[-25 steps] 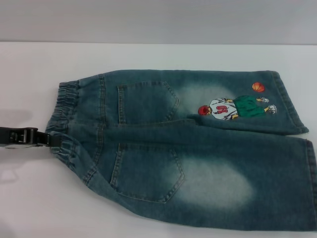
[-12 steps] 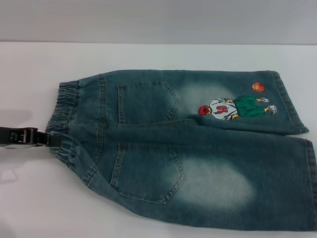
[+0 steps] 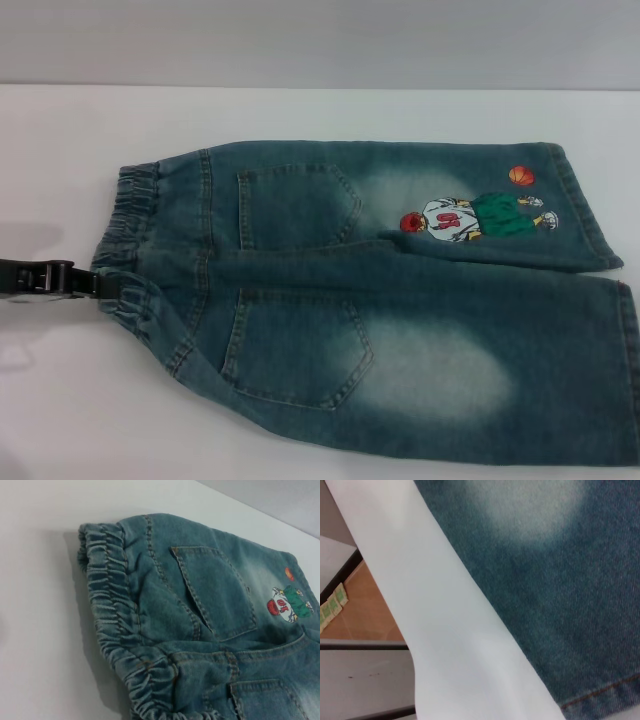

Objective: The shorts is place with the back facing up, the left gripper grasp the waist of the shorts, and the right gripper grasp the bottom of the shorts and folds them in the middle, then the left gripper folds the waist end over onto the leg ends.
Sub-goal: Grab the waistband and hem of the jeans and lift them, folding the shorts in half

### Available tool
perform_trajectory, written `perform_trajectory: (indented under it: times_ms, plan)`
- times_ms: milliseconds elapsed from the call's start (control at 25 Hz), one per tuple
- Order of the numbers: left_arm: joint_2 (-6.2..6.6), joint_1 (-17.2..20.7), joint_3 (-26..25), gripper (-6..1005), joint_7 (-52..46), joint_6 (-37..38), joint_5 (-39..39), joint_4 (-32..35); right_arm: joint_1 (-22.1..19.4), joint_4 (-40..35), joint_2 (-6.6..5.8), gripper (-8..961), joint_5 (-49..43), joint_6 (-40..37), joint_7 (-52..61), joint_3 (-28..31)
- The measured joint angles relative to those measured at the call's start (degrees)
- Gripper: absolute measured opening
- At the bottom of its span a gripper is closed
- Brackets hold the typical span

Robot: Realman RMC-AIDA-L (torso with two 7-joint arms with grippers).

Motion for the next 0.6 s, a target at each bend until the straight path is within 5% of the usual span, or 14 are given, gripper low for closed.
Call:
perform_trajectory:
  times_ms: [600]
  plan:
    - [-0.20,-0.23,0.00,36,0.02,0.12,-0.02,0.00,0.53,-0.42,0.74,560,-0.26,0.24,0.14,-0.73]
